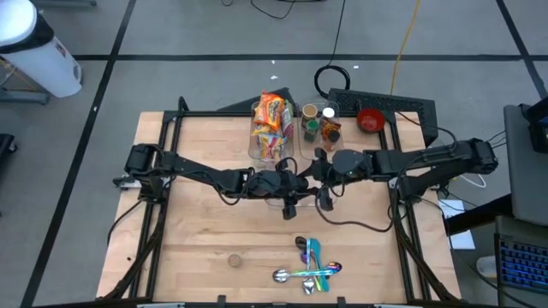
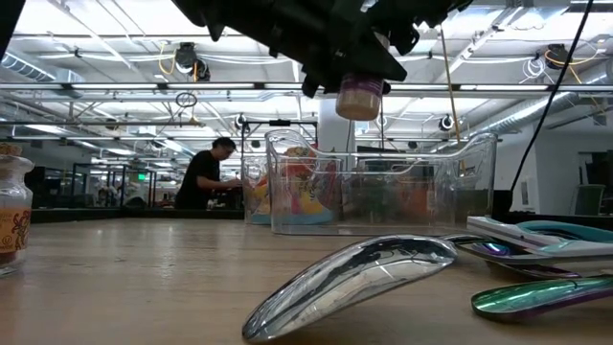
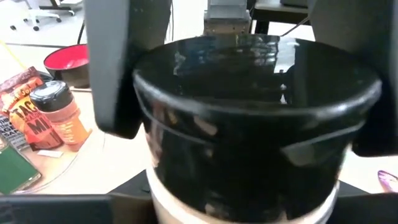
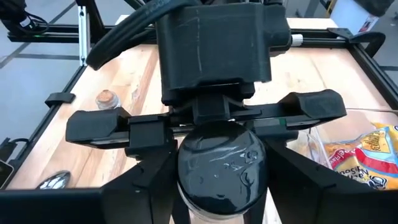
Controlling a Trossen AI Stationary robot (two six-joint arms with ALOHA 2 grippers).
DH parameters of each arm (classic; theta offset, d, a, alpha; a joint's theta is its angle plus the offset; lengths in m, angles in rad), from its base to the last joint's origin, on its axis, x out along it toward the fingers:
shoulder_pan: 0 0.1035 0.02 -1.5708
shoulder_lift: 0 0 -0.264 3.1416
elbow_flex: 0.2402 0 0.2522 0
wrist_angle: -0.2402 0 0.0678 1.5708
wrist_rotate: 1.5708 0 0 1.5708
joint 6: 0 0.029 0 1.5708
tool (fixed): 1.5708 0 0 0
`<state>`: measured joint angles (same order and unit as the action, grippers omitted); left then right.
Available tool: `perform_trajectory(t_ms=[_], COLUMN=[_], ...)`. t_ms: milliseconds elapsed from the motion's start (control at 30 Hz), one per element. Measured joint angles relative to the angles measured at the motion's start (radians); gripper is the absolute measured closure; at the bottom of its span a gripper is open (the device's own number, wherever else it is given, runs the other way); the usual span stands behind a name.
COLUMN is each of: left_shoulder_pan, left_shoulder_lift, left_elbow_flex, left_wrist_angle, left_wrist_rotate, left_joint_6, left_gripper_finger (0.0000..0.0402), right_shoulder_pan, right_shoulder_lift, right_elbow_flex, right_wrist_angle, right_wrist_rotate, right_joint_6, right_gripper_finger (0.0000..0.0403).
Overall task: Pick & Place Food Item
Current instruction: Put the purple seasoning bottle into the right transparent bin
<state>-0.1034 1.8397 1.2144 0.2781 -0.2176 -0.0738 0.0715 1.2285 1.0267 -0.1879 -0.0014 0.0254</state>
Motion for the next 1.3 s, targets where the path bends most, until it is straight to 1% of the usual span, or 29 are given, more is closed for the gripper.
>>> perform_trajectory(t_ms=[133,300,433,567,667,767,833,900,933,1000,1067,1167,1300], left_shoulder_pan=[0.0,0.0,0.001,0.011,0.028,0.052,0.065,0.073,0.081,0.097,0.11,0.12,0.137], left_shoulder_lift=[-0.014,-0.037,-0.037,-0.069,-0.121,-0.173,-0.21,-0.241,-0.26,-0.285,-0.305,-0.303,-0.303], left_elbow_flex=[0.0,0.002,0.002,0.002,-0.008,-0.087,-0.165,-0.252,-0.294,-0.363,-0.419,-0.458,-0.46], left_wrist_angle=[-0.023,-0.069,-0.084,-0.102,-0.156,-0.094,-0.018,0.083,0.131,0.225,0.269,0.3,0.297], left_wrist_rotate=[0.0,-0.005,-0.009,-0.015,-0.023,-0.035,-0.003,0.029,0.035,0.026,0.021,0.028,0.016], left_joint_6=[-0.006,0.008,0.031,0.04,0.055,0.062,0.054,0.044,0.035,0.011,-0.015,-0.048,-0.069], left_gripper_finger=[0.0175,0.0138,0.0123,0.0117,0.012,0.012,0.0117,0.0115,0.0115,0.0117,0.0119,0.0118,0.0113], right_shoulder_pan=[-0.002,-0.007,-0.018,-0.052,-0.107,-0.168,-0.216,-0.267,-0.291,-0.34,-0.396,-0.483,-0.585], right_shoulder_lift=[-0.031,-0.118,-0.188,-0.24,-0.256,-0.256,-0.248,-0.237,-0.232,-0.228,-0.214,-0.175,-0.1], right_elbow_flex=[-0.001,-0.003,-0.003,-0.003,-0.003,-0.002,-0.002,-0.002,-0.002,-0.002,-0.002,-0.002,-0.001], right_wrist_angle=[-0.032,-0.065,-0.123,-0.174,-0.186,-0.198,-0.212,-0.214,-0.211,-0.208,-0.196,-0.187,-0.2], right_wrist_rotate=[0.005,0.029,0.066,0.131,0.126,0.126,0.181,0.189,0.186,0.134,0.105,0.094,0.037], right_joint_6=[-0.001,0.001,0.009,-0.006,-0.008,-0.036,-0.059,-0.07,-0.075,-0.076,-0.094,-0.102,-0.119], right_gripper_finger=[0.0209,0.0209,0.0209,0.0209,0.0209,0.0209,0.0209,0.0209,0.0209,0.0209,0.0209,0.0209,0.0209])
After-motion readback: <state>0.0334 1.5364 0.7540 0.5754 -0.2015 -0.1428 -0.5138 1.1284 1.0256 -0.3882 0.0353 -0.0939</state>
